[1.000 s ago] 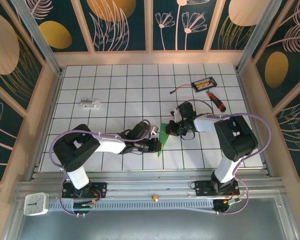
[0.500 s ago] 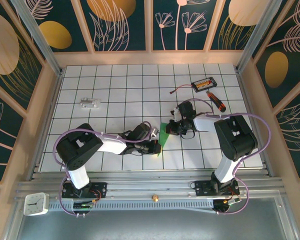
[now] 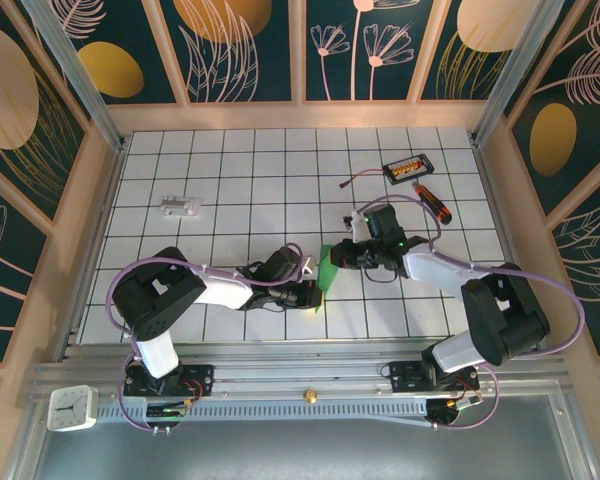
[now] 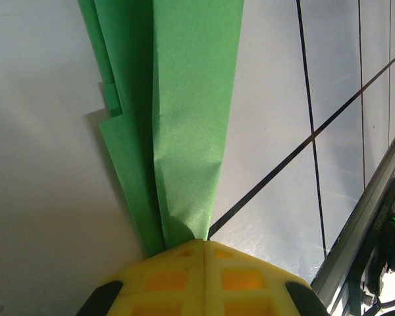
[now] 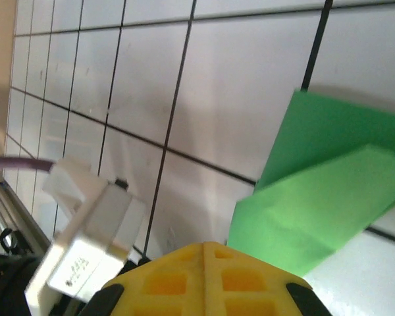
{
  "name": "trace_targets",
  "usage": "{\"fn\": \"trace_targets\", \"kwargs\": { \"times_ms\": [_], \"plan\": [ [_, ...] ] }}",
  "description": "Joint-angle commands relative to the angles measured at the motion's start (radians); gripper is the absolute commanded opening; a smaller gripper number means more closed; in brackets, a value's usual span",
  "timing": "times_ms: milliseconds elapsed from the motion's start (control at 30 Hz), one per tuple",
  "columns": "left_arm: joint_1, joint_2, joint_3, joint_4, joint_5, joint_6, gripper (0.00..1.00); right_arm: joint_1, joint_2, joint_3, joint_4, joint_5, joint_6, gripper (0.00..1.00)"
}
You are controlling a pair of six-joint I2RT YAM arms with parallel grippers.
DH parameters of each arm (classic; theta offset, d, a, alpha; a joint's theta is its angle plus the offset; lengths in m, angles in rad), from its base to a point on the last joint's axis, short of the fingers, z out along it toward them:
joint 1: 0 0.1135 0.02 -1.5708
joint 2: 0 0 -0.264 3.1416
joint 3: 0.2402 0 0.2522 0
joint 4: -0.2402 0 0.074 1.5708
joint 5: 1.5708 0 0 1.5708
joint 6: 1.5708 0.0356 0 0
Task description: Fold a paper plane with a square sheet of paper (pick it up from the middle)
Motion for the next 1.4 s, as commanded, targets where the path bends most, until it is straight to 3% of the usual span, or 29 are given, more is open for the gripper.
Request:
{"fn": "trace_targets", "kwargs": {
  "times_ms": [0, 633, 1367],
  "plan": [
    [-0.001, 0.037, -0.032, -0.138, -0.069, 0.026, 0.00, 0.028, -0.009, -0.049, 0.054, -0.015, 0.032, 0.04],
    [-0.002, 0.041, -0.029, -0.154, -0.076, 0.035, 0.00, 0.111, 0.130, -0.142, 0.199, 0.006, 0.107, 0.00],
    [-0.002, 0.057, -0.027, -0.252, -0.081, 0.113, 0.00, -0.069, 0.285, -0.001, 0.121, 0.022, 0.023, 0.00]
  ]
}}
